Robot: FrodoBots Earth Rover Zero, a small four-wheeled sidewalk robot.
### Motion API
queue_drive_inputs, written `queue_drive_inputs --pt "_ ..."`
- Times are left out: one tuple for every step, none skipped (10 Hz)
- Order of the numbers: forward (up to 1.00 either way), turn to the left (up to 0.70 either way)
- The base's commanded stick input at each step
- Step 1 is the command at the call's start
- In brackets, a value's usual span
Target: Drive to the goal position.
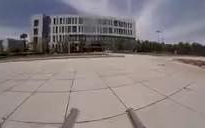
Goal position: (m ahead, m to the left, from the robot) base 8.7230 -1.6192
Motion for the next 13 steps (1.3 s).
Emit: queue_drive_inputs --pt "1.0 -0.4" --pt "1.0 -0.26" --pt "1.0 0.0" --pt "1.0 0.0" --pt "1.0 0.0" --pt "1.0 0.0" --pt "1.0 0.0" --pt "1.0 0.0" --pt "1.0 -0.12" --pt "1.0 -0.36" --pt "1.0 -0.37" --pt "1.0 -0.37" --pt "1.0 -0.37"
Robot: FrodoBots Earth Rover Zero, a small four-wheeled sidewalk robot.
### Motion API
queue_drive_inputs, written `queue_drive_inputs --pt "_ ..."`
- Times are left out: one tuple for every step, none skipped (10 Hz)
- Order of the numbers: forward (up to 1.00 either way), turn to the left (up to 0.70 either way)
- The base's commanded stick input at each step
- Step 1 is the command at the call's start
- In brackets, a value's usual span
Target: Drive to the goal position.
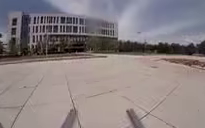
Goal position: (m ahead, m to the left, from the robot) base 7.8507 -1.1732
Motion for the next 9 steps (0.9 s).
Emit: queue_drive_inputs --pt "1.0 -0.37" --pt "1.0 -0.37" --pt "1.0 -0.37" --pt "1.0 -0.2" --pt "1.0 -0.03" --pt "1.0 0.0" --pt "1.0 0.0" --pt "1.0 0.0" --pt "1.0 0.0"
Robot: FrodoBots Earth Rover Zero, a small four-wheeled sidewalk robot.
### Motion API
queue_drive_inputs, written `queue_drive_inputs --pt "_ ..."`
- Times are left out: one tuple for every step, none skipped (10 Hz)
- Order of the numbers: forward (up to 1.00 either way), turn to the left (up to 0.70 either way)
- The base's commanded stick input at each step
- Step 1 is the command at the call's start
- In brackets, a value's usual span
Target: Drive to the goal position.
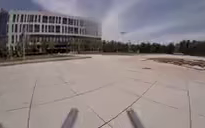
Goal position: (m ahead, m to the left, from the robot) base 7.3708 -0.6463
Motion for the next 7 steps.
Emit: queue_drive_inputs --pt "1.0 -0.03" --pt "1.0 -0.29" --pt "1.0 -0.37" --pt "1.0 -0.34" --pt "1.0 -0.14" --pt "1.0 0.0" --pt "1.0 0.0"
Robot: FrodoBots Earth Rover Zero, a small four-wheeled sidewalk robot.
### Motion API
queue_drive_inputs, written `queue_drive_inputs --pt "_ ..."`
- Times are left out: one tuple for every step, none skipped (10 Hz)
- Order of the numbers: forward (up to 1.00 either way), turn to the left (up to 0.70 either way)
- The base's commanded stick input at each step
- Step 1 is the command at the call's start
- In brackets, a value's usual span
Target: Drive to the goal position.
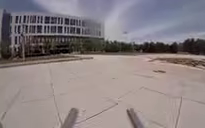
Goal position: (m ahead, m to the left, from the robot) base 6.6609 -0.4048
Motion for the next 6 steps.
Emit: queue_drive_inputs --pt "1.0 0.0" --pt "1.0 0.0" --pt "1.0 0.0" --pt "1.0 -0.23" --pt "1.0 -0.35" --pt "1.0 -0.31"
